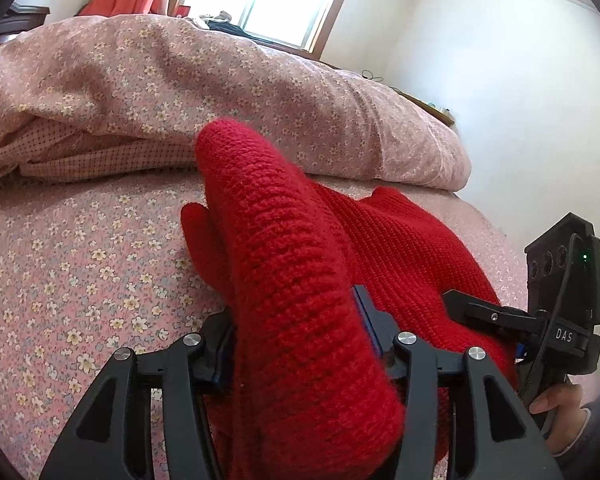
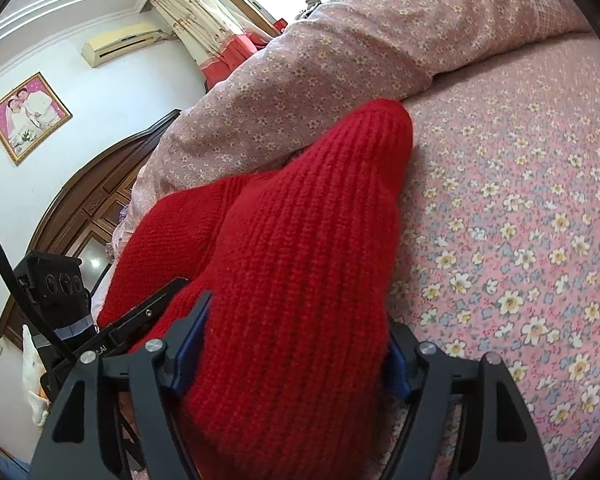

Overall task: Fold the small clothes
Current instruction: 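Lift the bundle edge with both tools and fold it over onto itself, then open both tools and release the folded cardigan onto the bedspread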

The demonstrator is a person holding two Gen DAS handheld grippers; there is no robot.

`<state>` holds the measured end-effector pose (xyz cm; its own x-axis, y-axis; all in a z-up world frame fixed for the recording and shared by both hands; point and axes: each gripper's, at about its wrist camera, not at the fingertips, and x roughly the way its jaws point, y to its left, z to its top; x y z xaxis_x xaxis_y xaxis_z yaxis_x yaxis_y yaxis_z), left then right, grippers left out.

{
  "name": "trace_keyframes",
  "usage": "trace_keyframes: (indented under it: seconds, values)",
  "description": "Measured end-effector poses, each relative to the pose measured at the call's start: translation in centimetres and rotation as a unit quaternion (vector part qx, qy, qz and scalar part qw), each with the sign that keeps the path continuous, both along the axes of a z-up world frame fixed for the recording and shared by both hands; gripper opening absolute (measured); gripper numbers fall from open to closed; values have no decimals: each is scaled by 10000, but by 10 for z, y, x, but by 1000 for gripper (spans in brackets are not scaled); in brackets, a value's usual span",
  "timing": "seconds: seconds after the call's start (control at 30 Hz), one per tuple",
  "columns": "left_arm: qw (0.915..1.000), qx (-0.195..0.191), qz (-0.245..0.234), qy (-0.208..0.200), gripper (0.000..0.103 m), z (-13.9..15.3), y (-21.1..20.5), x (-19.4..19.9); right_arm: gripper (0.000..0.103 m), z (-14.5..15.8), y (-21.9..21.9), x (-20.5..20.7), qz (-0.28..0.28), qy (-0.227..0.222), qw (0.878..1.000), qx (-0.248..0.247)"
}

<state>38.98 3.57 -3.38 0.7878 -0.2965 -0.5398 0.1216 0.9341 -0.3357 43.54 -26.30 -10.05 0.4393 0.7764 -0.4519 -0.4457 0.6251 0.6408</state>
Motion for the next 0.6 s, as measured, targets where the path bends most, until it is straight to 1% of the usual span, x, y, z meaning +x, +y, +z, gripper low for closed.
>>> trace_keyframes:
  seconds: [0.07,0.13,0.2,0.27,0.33,0.37,0.4,0.43,0.47,0.5,0.53,0.57,0.6]
  values:
    - [10000,3,25,38,48,1,-1,1,80,-1,-1,0,-9,37,10000,22]
    - [9997,95,188,102,58,1,-1,3,83,-1,0,0,-26,63,10000,42]
    - [9992,122,324,199,63,1,0,5,87,0,1,1,-29,71,10000,50]
    - [9992,2,326,243,63,1,4,5,92,4,1,0,-129,46,9999,7]
    - [9989,-126,364,285,63,5,8,0,96,10,0,-6,-374,-56,9992,-111]
    - [9986,-148,441,248,64,8,11,-5,96,15,-1,-12,-499,-156,9985,-173]
    - [9984,-101,526,183,65,12,12,-12,99,21,-3,-20,-610,-290,9975,-184]
    - [9980,10,624,53,66,18,14,-23,103,25,-4,-26,-670,-381,9969,-179]
    - [9976,86,684,-36,67,22,14,-30,103,31,-4,-34,-750,-487,9957,-235]
    - [9967,211,756,-195,72,28,14,-41,103,37,-5,-44,-805,-584,9945,-319]
    - [9951,397,812,-407,80,36,13,-55,103,41,-5,-51,-822,-661,9937,-370]
    - [9936,526,844,-528,84,41,13,-64,103,47,-5,-62,-841,-780,9925,-433]
    - [9917,677,877,-647,93,46,11,-73,103,51,-6,-72,-857,-894,9912,-475]
